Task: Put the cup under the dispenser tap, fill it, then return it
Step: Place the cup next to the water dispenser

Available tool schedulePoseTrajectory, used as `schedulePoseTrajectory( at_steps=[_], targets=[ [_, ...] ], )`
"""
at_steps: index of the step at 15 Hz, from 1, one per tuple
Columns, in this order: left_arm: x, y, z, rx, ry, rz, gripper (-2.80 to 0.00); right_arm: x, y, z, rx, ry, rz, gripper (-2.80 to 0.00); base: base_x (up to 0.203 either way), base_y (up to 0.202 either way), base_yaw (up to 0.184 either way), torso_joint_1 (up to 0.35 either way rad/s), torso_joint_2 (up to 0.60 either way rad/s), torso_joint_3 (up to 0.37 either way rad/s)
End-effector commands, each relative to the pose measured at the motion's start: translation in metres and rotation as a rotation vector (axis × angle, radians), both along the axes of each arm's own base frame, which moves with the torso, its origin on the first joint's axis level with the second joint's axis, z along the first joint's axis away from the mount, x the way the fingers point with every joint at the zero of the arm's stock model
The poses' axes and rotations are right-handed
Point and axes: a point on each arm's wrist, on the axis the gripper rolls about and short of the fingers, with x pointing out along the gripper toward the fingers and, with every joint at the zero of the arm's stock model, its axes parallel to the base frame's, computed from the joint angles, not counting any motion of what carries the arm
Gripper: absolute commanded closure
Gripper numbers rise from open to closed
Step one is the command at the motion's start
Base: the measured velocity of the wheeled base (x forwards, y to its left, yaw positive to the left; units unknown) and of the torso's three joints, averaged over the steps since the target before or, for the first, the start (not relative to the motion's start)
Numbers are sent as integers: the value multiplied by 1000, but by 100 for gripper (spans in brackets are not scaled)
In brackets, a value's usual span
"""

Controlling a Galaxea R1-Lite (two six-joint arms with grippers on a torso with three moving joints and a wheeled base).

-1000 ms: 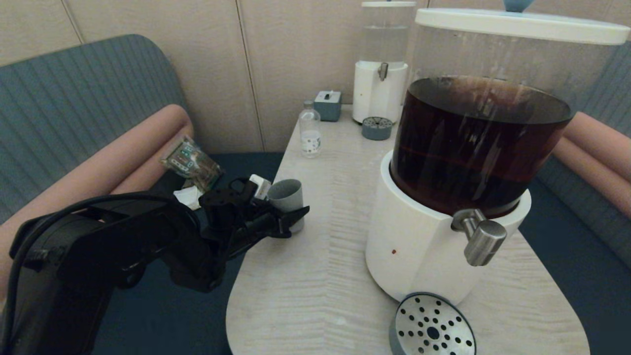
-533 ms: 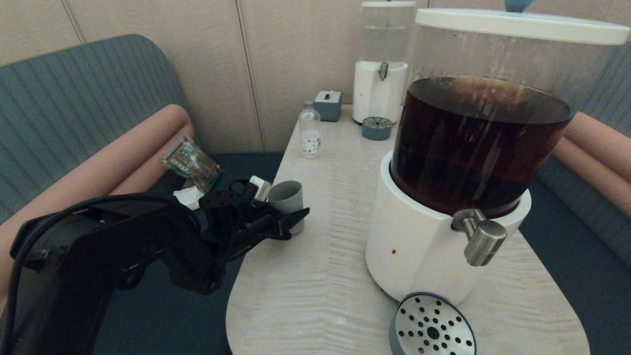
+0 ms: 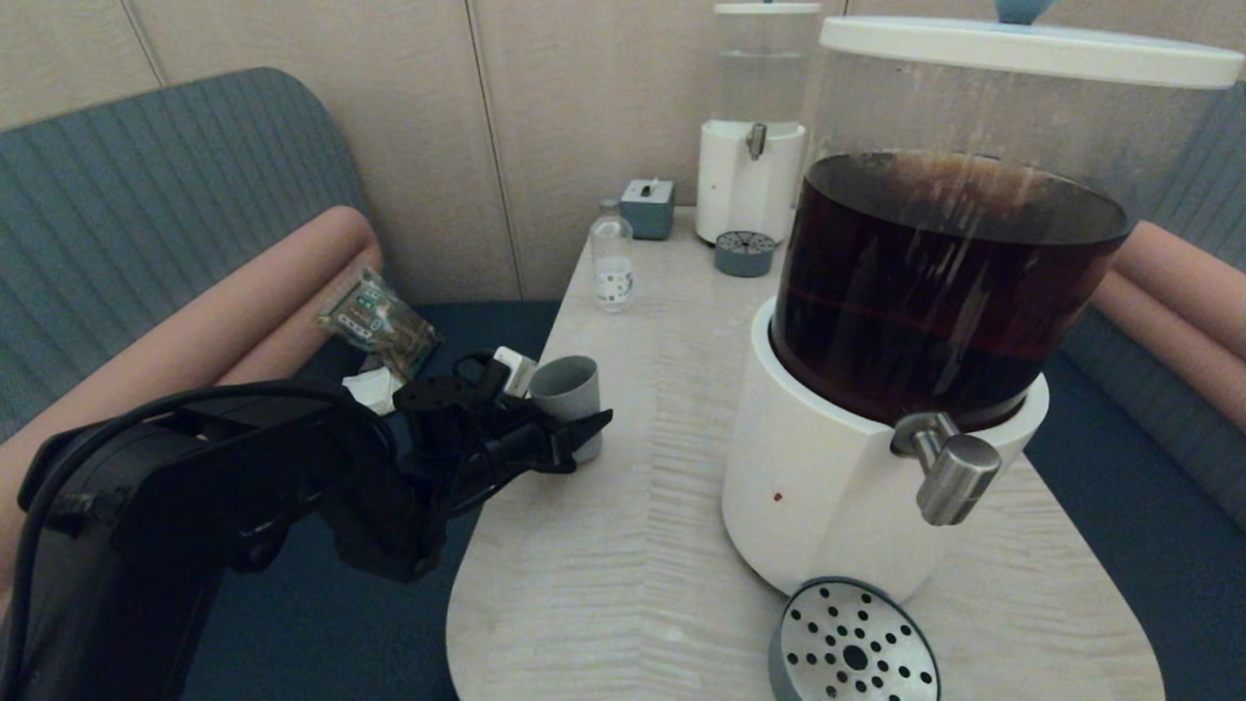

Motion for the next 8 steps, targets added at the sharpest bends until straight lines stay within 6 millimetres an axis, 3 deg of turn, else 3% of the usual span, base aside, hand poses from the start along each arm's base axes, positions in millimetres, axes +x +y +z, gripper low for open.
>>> schedulePoseTrajectory(
  at_steps=[1, 8],
  targets=[
    [0, -1, 2, -4, -10, -4, 0, 0, 0, 0, -1, -4, 0, 0, 0, 0, 0, 0, 0, 0],
    [-2, -3, -3, 0, 10, -10, 0, 0, 0, 0, -1, -4, 0, 0, 0, 0, 0, 0, 0, 0]
  ],
)
